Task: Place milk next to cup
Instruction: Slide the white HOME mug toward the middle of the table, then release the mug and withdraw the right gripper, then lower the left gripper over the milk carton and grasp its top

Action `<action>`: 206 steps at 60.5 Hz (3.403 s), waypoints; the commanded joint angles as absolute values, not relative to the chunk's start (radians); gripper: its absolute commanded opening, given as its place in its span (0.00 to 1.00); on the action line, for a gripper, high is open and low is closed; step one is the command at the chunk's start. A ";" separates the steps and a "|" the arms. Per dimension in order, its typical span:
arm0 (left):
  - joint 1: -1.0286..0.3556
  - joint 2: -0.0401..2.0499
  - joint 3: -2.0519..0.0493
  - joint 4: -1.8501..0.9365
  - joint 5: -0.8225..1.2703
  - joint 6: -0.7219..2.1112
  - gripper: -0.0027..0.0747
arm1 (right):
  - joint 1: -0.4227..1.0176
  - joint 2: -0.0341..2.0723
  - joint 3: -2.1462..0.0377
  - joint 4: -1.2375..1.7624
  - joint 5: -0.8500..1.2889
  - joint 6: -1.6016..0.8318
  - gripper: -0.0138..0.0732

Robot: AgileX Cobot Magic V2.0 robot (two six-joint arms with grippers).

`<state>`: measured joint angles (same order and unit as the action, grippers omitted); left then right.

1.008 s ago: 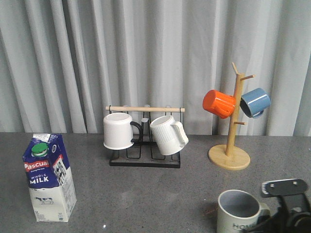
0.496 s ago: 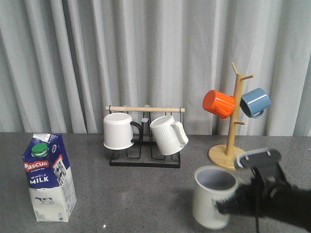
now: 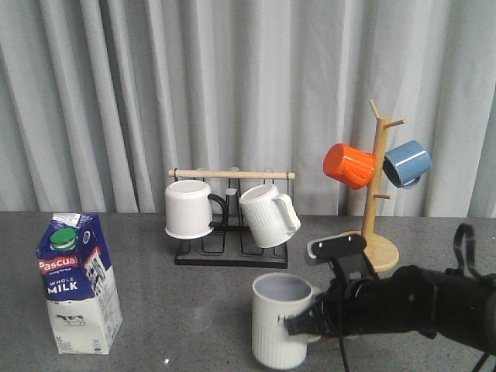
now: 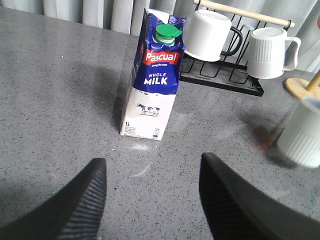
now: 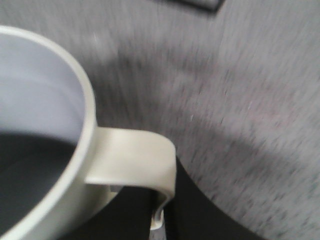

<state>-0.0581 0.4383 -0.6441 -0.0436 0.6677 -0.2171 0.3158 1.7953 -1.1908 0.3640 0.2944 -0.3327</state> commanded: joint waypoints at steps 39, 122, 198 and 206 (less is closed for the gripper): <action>-0.062 0.454 -0.675 -0.052 0.602 -0.217 0.56 | 0.315 1.666 -1.227 0.363 0.517 -0.341 0.59; -0.062 0.740 -1.055 -0.120 0.970 -0.075 0.83 | 0.315 0.501 -0.383 0.399 0.579 -0.438 0.15; -0.062 1.442 -1.791 -0.148 1.239 0.000 0.73 | 0.315 0.501 -0.383 0.417 0.594 -0.427 0.15; -0.062 1.501 -1.798 -0.156 1.223 0.000 0.73 | 0.315 0.501 -0.383 0.417 0.594 -0.427 0.15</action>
